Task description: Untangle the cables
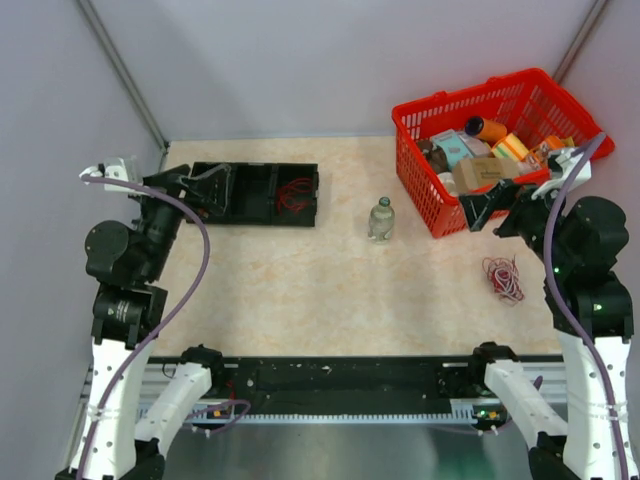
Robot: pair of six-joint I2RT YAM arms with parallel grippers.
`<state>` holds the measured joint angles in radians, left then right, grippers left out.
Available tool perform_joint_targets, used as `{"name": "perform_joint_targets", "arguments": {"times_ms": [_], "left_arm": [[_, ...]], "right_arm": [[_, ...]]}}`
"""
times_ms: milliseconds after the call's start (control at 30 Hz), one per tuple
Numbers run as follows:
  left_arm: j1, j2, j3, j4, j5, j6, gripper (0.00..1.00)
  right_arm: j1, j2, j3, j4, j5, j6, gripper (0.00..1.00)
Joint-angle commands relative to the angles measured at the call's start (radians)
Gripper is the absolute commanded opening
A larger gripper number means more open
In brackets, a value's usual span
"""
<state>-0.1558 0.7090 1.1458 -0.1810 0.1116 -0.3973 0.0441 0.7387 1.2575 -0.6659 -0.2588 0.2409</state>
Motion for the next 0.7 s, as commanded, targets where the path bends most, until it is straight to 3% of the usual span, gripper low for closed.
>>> {"name": "perform_joint_targets", "arguments": {"times_ms": [0, 133, 300, 400, 500, 567, 667], "left_arm": [[-0.014, 0.004, -0.02, 0.025, 0.017, 0.038, 0.98], [-0.025, 0.064, -0.021, 0.006, 0.091, 0.048, 0.98], [-0.047, 0.112, -0.034, -0.015, 0.146, 0.057, 0.98], [-0.067, 0.109, -0.049, -0.02, 0.152, 0.069, 0.99], [-0.096, 0.095, -0.063, -0.017, 0.152, 0.072, 0.98], [-0.111, 0.089, -0.069, -0.017, 0.152, 0.074, 0.98], [-0.125, 0.09, -0.077, -0.017, 0.137, 0.069, 0.99]], "right_arm": [[-0.009, 0.004, 0.023, -0.023, 0.042, 0.055, 0.99], [-0.009, 0.016, -0.048, -0.06, 0.067, 0.109, 0.99], [-0.009, 0.039, -0.161, -0.127, 0.202, 0.233, 0.99], [-0.039, 0.033, -0.229, -0.185, 0.411, 0.306, 0.99], [-0.214, 0.033, -0.308, -0.215, 0.538, 0.392, 0.99], [-0.332, 0.063, -0.371, -0.215, 0.489, 0.425, 0.99], [-0.4, 0.114, -0.446, -0.175, 0.487, 0.463, 0.99]]}}
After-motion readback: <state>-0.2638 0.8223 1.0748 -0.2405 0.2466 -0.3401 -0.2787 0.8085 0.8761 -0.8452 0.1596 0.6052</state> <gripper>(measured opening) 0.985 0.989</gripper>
